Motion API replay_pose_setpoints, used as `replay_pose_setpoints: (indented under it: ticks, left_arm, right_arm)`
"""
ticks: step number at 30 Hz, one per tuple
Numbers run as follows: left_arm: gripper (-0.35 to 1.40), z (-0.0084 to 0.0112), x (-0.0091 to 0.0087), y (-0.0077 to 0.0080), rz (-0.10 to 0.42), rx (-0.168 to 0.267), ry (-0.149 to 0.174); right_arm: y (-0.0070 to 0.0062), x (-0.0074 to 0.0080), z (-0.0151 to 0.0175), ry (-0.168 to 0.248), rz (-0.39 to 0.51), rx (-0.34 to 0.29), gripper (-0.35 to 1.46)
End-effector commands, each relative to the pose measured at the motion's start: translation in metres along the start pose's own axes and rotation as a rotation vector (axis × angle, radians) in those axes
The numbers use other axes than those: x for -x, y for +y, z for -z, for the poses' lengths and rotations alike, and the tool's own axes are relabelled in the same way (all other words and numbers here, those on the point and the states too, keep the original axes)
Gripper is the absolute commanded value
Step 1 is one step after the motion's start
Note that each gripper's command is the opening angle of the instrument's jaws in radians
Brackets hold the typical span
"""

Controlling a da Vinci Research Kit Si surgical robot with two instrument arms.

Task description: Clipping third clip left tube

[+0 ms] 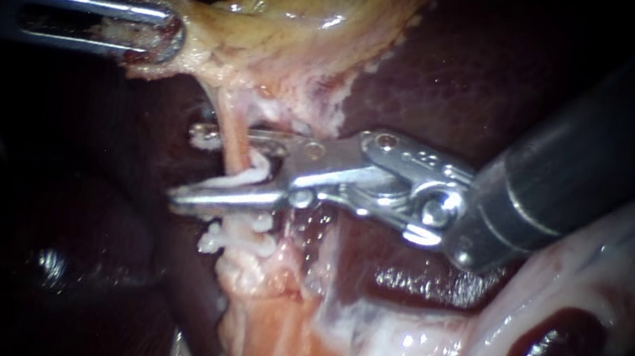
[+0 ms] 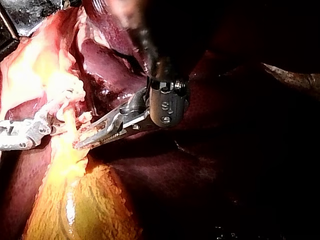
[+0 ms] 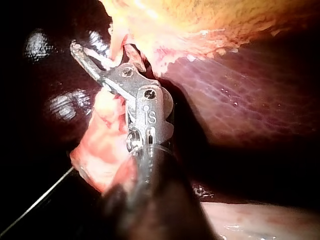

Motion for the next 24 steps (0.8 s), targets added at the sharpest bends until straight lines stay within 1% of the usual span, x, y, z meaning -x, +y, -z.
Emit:
replay_pose_setpoints:
  ticks: [1,5,8,10,13,17,20,23,24]
  left_arm:
    - [-0.35,0.0000,0.0000,0.0000,0.000,0.000,0.000]
    - [-0.35,0.0000,0.0000,0.0000,0.000,0.000,0.000]
    - [-0.35,0.0000,0.0000,0.0000,0.000,0.000,0.000]
    - [-0.35,0.0000,0.0000,0.0000,0.000,0.000,0.000]
    - [-0.35,0.0000,0.0000,0.0000,0.000,0.000,0.000]
    - [-0.35,0.0000,0.0000,0.0000,0.000,0.000,0.000]
    - [-0.35,0.0000,0.0000,0.0000,0.000,0.000,0.000]
    - [-0.35,0.0000,0.0000,-0.0001,0.000,0.000,0.000]
    - [-0.35,0.0000,0.0000,-0.0001,0.000,0.000,0.000]
  right_arm:
    - [-0.0003,-0.0007,0.0001,0.010,0.001,0.000,0.50]
    - [-0.0016,-0.0031,0.0006,0.041,-0.008,-0.010,0.50]
    - [-0.0026,-0.0046,0.0010,0.045,-0.016,-0.008,0.50]
    - [-0.0030,-0.0051,0.0011,0.047,-0.024,-0.010,0.49]
    - [-0.0035,-0.0053,0.0010,0.046,-0.025,-0.012,0.46]
    - [-0.0035,-0.0051,0.0011,0.041,-0.024,-0.006,0.38]
    - [-0.0035,-0.0050,0.0016,0.032,-0.025,0.010,0.27]
    - [-0.0035,-0.0050,0.0018,0.014,-0.026,0.013,0.13]
    - [-0.0035,-0.0050,0.0019,0.008,-0.026,0.014,0.04]
